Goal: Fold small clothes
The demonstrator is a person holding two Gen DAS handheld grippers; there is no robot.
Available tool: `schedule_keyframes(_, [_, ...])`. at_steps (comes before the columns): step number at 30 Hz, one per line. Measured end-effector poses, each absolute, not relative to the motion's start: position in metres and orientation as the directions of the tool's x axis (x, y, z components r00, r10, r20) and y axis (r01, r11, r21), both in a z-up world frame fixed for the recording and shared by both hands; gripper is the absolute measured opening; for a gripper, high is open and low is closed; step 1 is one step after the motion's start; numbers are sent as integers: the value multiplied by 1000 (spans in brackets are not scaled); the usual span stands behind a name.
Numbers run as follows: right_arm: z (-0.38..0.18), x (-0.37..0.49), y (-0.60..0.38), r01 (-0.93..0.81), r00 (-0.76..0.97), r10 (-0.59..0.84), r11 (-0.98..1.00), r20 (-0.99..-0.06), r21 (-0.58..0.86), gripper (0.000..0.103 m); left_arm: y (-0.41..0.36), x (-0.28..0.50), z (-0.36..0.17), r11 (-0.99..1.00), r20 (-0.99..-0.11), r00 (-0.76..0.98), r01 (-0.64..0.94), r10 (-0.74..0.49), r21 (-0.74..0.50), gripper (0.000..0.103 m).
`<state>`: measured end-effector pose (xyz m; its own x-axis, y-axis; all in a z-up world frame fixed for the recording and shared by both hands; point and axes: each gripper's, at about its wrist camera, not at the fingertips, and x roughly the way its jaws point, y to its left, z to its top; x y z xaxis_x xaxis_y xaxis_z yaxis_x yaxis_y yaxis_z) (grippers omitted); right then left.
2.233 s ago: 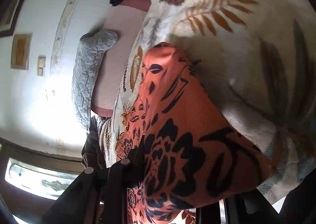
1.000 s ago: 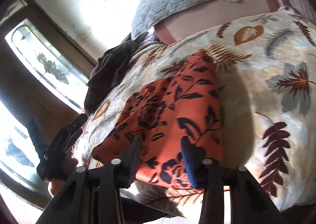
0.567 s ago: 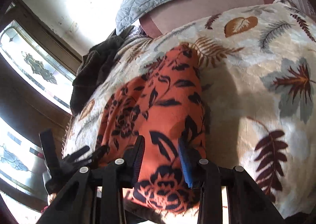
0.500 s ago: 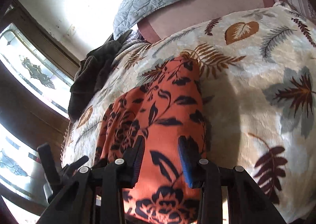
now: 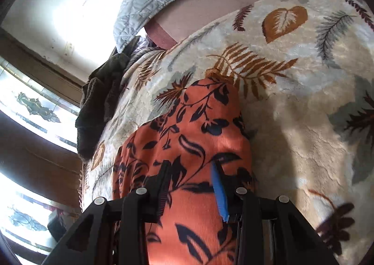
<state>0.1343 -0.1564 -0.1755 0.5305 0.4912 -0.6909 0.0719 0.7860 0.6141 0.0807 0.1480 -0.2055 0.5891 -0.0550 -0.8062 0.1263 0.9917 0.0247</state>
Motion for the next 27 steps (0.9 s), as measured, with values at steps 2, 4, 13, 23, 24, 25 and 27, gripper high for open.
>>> schedule_keyframes(2, [-167,108,-154,33,528,491,804,-693,594,40,145,75,-204,991,-796,605,125,-36,50,103])
schedule_keyframes(4, [-170,85,-151,31,494,486,819,-721,573,39,143,71,-203,990,-788,616,119,-17,72,103])
schedule_keyframes(13, [-187,30,-135,-10,465,407,890,-786,455,40,140,58,-200,988,-766,643,104,23,117,103])
schedule_keyframes(23, [-189,61,-132,36,434,435,867,-789,497,43,140,58,-201,987,-767,642,114,14,113,103])
schedule_keyframes(24, [-191,59,-130,26,459,423,873,-781,487,43,140,58,-201,987,-767,642,113,14,113,103])
schedule_keyframes(25, [-191,55,-129,15,478,416,877,-774,481,43,141,58,-201,987,-768,641,115,12,111,103])
schedule_keyframes(27, [-190,52,-128,3,485,416,879,-769,477,43,142,60,-201,988,-771,637,116,6,104,103])
